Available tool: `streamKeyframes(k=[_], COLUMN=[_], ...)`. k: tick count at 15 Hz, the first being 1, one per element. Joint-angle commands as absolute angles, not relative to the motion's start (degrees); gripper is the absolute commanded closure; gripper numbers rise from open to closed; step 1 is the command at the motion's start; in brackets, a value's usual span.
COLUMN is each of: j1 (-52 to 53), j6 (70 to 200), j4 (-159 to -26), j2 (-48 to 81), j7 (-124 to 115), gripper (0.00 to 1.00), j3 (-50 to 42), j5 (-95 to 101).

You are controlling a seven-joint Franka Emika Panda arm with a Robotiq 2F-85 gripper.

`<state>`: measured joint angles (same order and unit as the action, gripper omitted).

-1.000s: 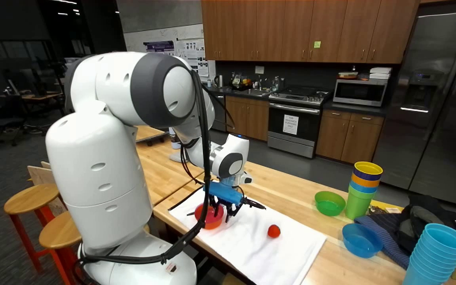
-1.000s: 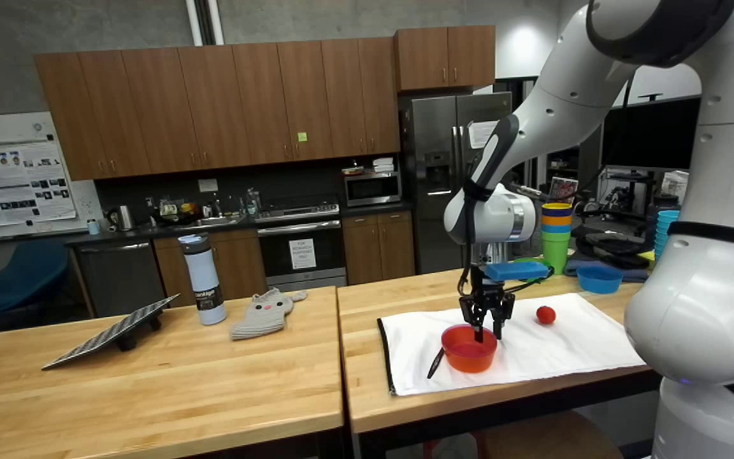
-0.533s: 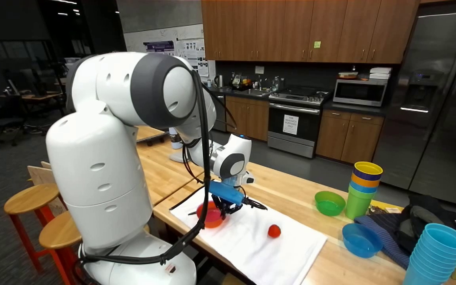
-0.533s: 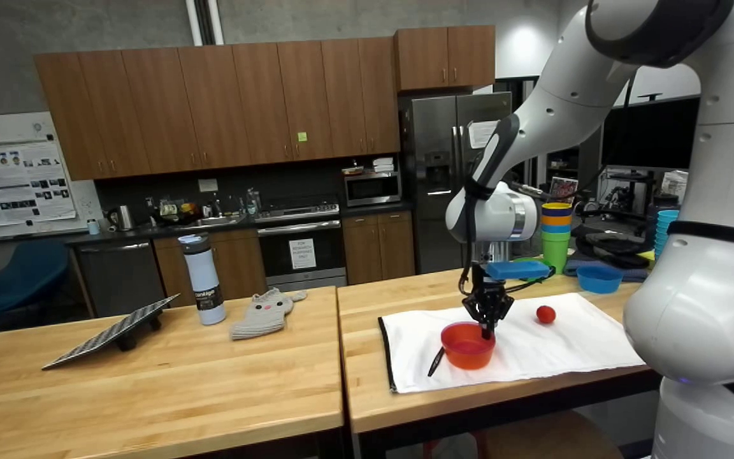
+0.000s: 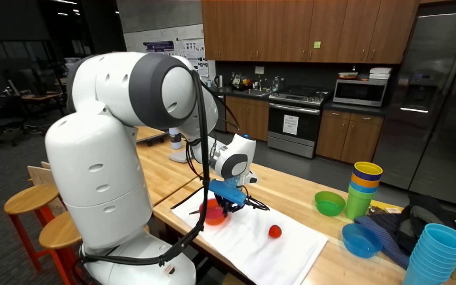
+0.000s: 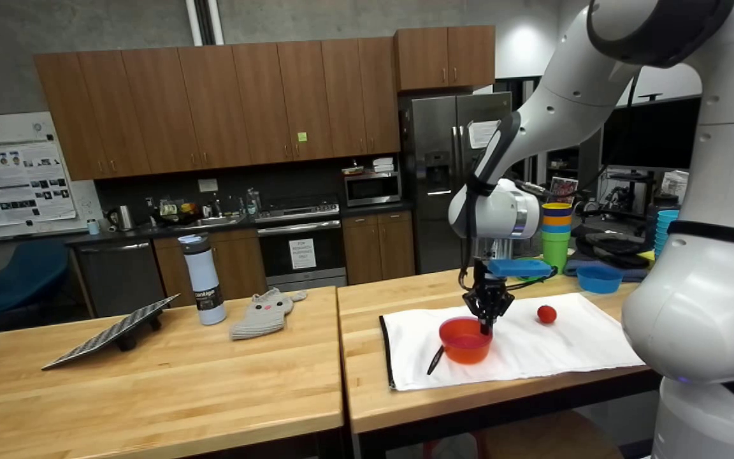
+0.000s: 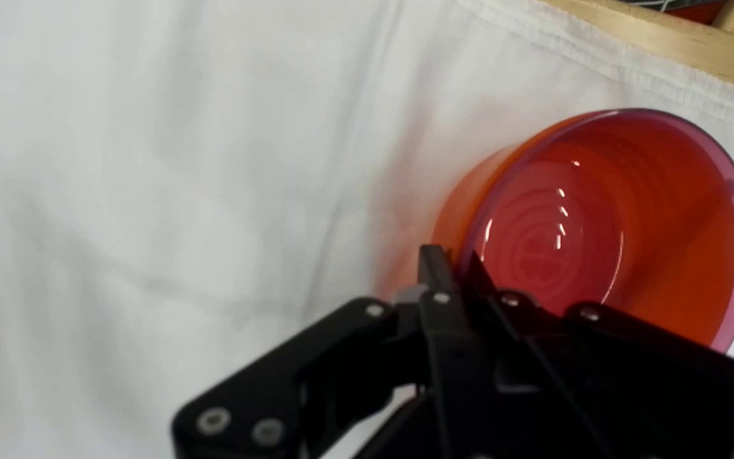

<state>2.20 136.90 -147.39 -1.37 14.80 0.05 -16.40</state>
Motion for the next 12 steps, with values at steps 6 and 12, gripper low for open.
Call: streamKeyframes(k=[6, 12], j1=[0.7, -1.2], j6=[140.9, 146.8], j4=[-147.3, -145.6], j2=[-6.1, -5.2], j7=[18.7, 19.3], gripper=[0.98, 0.98], j3=[-1.4, -4.9], j5=[-24.5, -27.5])
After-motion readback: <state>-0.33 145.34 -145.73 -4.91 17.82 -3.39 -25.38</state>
